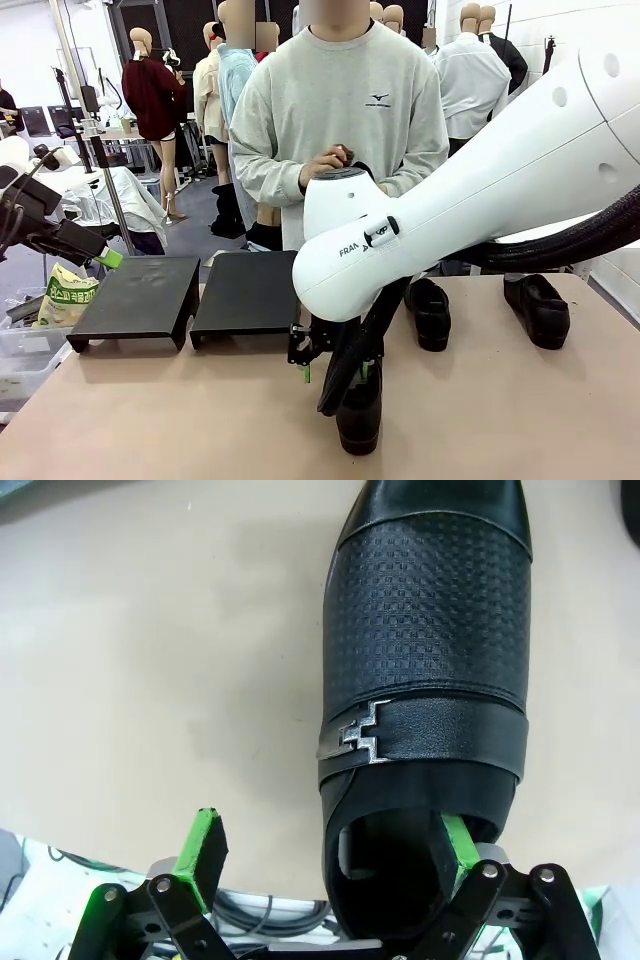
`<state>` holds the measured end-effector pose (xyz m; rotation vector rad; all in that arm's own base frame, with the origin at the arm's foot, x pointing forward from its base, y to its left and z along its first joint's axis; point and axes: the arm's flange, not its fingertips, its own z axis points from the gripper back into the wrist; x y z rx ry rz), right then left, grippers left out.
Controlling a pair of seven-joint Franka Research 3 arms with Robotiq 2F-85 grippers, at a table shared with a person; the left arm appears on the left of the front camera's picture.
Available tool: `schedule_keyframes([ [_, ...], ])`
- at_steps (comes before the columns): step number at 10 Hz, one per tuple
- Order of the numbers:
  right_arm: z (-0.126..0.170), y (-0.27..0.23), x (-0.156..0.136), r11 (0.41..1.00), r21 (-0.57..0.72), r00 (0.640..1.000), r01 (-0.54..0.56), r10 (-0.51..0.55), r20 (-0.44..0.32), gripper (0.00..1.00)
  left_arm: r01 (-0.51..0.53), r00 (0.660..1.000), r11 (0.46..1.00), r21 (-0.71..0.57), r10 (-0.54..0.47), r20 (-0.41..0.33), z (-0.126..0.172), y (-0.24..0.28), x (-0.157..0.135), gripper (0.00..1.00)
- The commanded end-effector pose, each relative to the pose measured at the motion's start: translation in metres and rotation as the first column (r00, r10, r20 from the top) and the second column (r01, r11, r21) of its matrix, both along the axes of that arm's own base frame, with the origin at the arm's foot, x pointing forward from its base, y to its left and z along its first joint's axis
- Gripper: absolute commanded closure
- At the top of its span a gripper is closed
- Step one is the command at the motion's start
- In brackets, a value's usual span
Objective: Organize the shoes by placing them on the stand.
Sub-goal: Place the Shoe from the middle of the table onto the Shoes Stand.
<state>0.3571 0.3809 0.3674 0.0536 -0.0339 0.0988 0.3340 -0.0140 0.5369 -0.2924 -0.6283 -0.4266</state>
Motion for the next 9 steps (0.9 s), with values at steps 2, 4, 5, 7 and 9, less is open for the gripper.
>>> schedule_keyframes([
  [2,0.000,0.000,0.000,1.000,0.000,1.000,0.000,0.000,0.000,0.00,0.000,1.000,1.000,0.000,0.000,0.000,0.000,0.003,0.000,0.00],
  [4,0.045,-0.024,-0.015,0.999,0.021,0.999,-0.025,0.024,0.047,0.00,0.000,1.000,1.000,0.000,0.000,0.000,0.000,0.003,0.000,0.00],
  [5,0.069,-0.045,-0.021,0.999,0.041,0.998,-0.016,0.013,0.064,0.00,0.000,1.000,1.000,0.000,0.000,0.000,0.000,0.003,0.000,0.00],
  [7,0.098,-0.094,-0.025,0.996,0.073,0.996,0.047,-0.052,0.072,0.00,0.000,1.000,1.000,0.000,0.000,0.000,0.000,0.003,0.000,0.00],
  [9,0.099,-0.169,-0.015,0.992,-0.044,0.991,0.114,-0.117,-0.070,0.00,0.000,1.000,1.000,0.000,0.000,0.000,0.000,0.003,0.000,0.00],
])
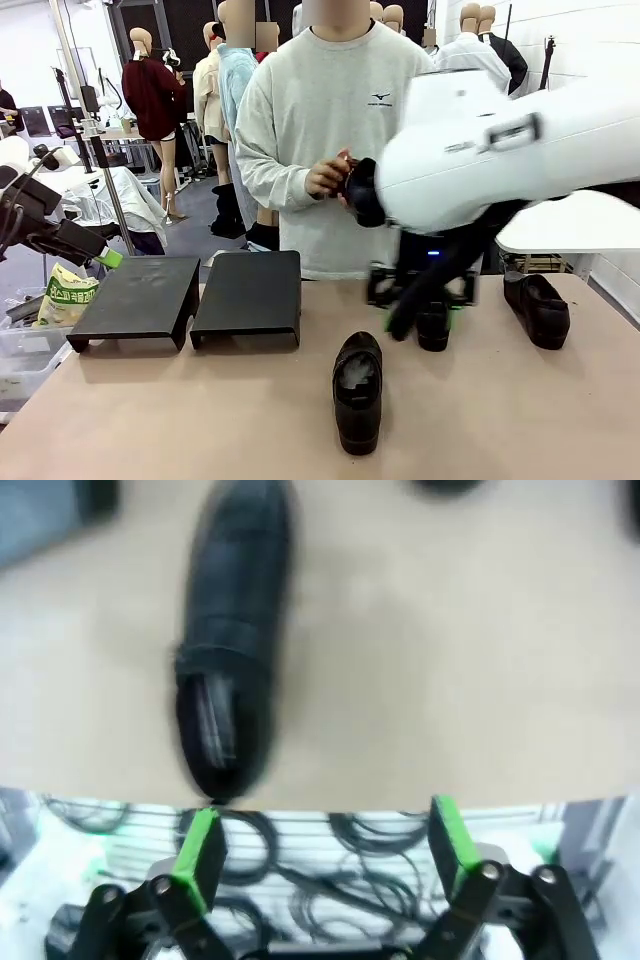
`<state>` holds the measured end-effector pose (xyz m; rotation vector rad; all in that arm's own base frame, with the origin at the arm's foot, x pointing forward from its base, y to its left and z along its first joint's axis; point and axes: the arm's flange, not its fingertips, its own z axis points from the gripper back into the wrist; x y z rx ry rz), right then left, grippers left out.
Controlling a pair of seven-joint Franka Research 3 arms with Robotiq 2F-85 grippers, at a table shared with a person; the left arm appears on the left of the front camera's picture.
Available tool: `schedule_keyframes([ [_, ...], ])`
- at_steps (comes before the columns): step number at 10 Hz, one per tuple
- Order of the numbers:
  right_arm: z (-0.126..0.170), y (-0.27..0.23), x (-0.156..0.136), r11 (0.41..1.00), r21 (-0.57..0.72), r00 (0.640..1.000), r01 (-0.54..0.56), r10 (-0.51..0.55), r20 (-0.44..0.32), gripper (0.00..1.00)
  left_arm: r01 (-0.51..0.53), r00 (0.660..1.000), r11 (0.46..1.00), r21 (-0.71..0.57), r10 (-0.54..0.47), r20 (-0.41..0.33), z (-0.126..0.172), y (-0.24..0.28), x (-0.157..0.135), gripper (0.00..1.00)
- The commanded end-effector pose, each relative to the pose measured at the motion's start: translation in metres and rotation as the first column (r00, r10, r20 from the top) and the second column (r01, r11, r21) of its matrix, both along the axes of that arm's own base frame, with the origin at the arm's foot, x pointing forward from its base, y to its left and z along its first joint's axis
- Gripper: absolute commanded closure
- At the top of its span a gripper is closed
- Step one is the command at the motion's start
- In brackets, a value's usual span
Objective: Organize the shoes by placing them on the stand.
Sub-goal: Place the Shoe from the middle of the table onto the Shoes Stand.
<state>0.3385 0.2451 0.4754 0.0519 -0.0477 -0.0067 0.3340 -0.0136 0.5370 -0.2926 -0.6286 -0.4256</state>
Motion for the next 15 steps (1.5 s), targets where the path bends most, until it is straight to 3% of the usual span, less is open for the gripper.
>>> schedule_keyframes([
  [1,-0.013,-0.068,0.001,0.998,-0.060,0.991,0.017,-0.025,-0.133,0.00,0.001,1.000,1.000,0.001,-0.001,0.000,-0.001,0.002,0.000,0.00],
  [3,-0.022,-0.125,-0.012,0.996,-0.095,0.989,0.005,-0.019,-0.146,0.00,0.001,1.000,1.000,0.001,-0.001,0.000,-0.001,0.002,0.000,0.00],
  [5,-0.035,-0.162,-0.007,0.995,-0.094,0.988,-0.022,0.008,-0.154,0.00,0.000,1.000,1.000,0.000,0.000,0.000,0.000,0.000,0.000,0.00],
  [6,-0.041,-0.175,-0.002,0.995,-0.100,0.989,0.005,-0.020,-0.148,0.00,-0.004,0.999,0.997,0.083,0.007,-0.034,-0.004,-0.039,-0.007,0.00],
  [8,-0.033,-0.156,-0.008,0.995,-0.096,0.984,0.006,-0.023,-0.174,0.00,-0.004,0.985,0.993,0.119,0.025,-0.171,-0.029,-0.125,-0.015,0.00],
  [10,-0.033,-0.156,-0.008,0.995,-0.096,0.984,0.006,-0.023,-0.174,0.00,-0.072,0.930,0.993,0.098,0.103,-0.353,-0.066,-0.181,-0.002,0.00],
  [12,-0.033,-0.156,-0.008,0.995,-0.096,0.984,0.006,-0.023,-0.174,0.00,-0.106,0.880,0.994,0.027,0.107,-0.462,-0.098,-0.189,0.002,0.00],
  [13,-0.033,-0.156,-0.008,0.995,-0.096,0.984,0.006,-0.023,-0.174,0.00,-0.066,0.941,0.997,-0.030,0.053,-0.333,-0.074,-0.157,0.005,0.00],
  [14,-0.033,-0.156,-0.008,0.995,-0.096,0.984,0.006,-0.023,-0.174,0.00,-0.064,0.904,0.992,0.108,0.103,-0.414,-0.102,-0.198,-0.015,0.00],
  [15,-0.033,-0.156,-0.008,0.995,-0.096,0.984,0.006,-0.023,-0.174,0.00,-0.064,0.904,0.992,0.108,0.103,-0.414,-0.102,-0.198,-0.015,0.00],
])
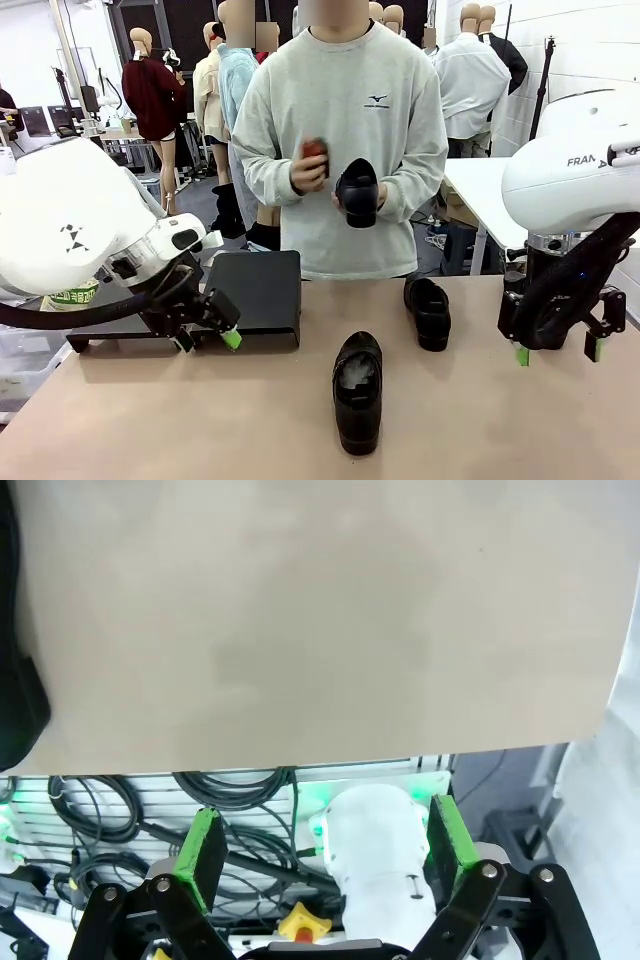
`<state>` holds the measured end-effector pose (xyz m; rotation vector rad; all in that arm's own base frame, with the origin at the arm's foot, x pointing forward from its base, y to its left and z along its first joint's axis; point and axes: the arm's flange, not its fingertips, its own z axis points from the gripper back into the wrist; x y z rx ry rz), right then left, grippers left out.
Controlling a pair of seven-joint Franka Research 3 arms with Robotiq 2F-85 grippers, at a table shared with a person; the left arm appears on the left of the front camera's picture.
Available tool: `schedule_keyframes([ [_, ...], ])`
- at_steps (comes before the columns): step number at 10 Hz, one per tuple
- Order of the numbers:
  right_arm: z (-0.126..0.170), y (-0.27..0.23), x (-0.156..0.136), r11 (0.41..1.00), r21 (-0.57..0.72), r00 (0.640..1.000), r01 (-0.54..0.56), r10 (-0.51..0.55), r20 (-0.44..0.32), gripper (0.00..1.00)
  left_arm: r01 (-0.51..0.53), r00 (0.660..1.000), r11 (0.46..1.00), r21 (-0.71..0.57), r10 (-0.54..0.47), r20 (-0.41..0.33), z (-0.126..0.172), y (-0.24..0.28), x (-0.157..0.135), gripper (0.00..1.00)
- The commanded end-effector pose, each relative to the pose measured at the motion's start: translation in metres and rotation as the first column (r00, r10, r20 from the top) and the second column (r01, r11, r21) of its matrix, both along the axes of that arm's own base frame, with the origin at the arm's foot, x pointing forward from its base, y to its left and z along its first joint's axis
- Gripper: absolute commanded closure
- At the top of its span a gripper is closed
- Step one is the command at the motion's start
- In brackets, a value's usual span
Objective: Organize the shoes by placing them on the stand.
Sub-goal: Place the Shoe from the middle of the table onto the Shoes Stand.
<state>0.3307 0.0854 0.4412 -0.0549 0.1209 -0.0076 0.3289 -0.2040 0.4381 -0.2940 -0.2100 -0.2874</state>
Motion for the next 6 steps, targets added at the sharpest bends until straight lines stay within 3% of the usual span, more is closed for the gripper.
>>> schedule_keyframes([
  [1,0.002,0.004,-0.001,1.000,0.009,1.000,0.017,-0.017,-0.006,0.00,-0.011,1.000,1.000,-0.010,0.011,0.001,0.001,0.006,0.004,0.00],
  [3,0.002,0.004,-0.001,1.000,0.009,1.000,0.017,-0.017,-0.006,0.00,-0.006,0.998,1.000,-0.003,0.005,-0.055,-0.022,-0.034,0.033,0.00],
  [6,0.002,0.004,-0.001,1.000,0.009,1.000,0.017,-0.017,-0.006,0.00,-0.022,0.998,0.999,-0.038,0.020,-0.063,-0.052,-0.089,0.059,0.00],
])
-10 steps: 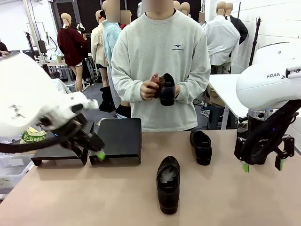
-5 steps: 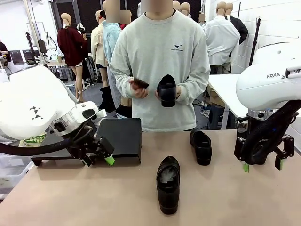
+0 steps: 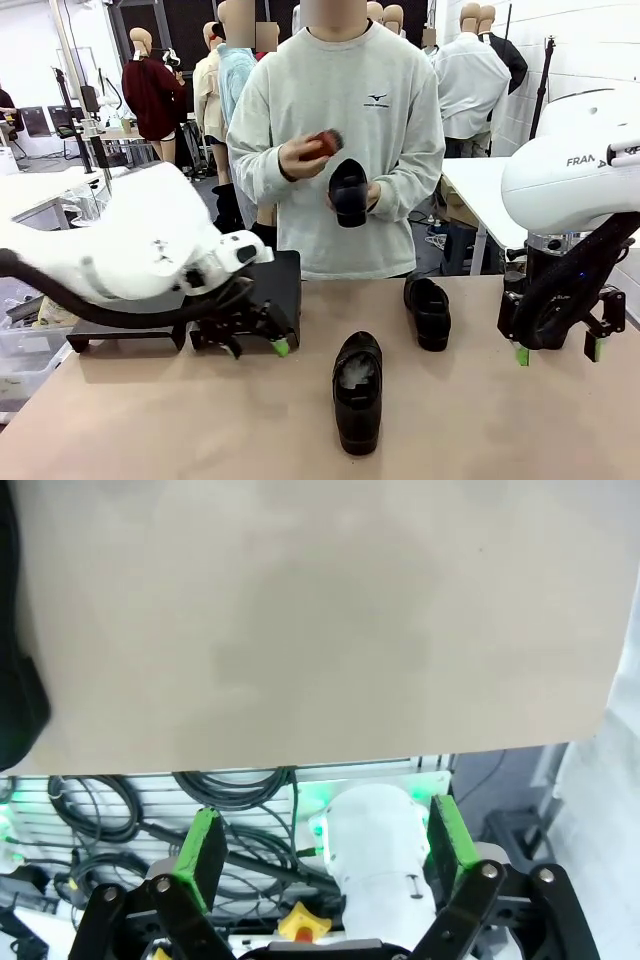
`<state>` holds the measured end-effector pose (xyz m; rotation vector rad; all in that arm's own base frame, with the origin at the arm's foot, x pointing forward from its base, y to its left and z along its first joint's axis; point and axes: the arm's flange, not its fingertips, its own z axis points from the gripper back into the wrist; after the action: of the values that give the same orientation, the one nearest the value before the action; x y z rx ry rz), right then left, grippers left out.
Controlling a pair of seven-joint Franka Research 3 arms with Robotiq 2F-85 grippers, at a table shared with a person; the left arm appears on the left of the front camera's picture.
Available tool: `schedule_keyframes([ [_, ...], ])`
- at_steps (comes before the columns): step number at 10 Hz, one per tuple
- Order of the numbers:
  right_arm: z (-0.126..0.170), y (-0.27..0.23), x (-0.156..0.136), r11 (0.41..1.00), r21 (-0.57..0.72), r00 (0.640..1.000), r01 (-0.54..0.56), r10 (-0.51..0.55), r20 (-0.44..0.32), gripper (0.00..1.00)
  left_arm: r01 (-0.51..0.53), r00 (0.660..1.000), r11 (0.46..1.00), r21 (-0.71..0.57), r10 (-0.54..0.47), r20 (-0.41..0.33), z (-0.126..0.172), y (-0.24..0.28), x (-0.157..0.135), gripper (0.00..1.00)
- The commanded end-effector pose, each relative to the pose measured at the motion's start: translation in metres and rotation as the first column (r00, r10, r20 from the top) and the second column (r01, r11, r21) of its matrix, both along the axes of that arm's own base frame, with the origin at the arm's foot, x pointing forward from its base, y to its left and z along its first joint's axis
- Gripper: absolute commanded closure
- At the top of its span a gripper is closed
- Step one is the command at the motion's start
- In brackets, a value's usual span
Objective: Organize the shoes by placing them on the stand.
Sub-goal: Place the Shoe from the middle of the table onto the Shoes Stand.
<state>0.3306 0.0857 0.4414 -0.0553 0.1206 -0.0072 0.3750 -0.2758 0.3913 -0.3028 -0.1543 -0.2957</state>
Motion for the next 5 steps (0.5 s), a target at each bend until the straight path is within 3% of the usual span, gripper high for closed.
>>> schedule_keyframes([
  [1,0.001,0.004,-0.001,1.000,0.009,1.000,0.017,-0.017,-0.007,0.00,-0.041,0.999,0.999,-0.025,0.040,-0.020,-0.008,-0.033,0.016,0.00],
  [5,0.001,0.004,-0.001,1.000,0.009,1.000,0.017,-0.017,-0.007,0.00,-0.053,0.997,0.997,0.060,0.056,-0.051,-0.011,-0.074,0.025,0.00],
])
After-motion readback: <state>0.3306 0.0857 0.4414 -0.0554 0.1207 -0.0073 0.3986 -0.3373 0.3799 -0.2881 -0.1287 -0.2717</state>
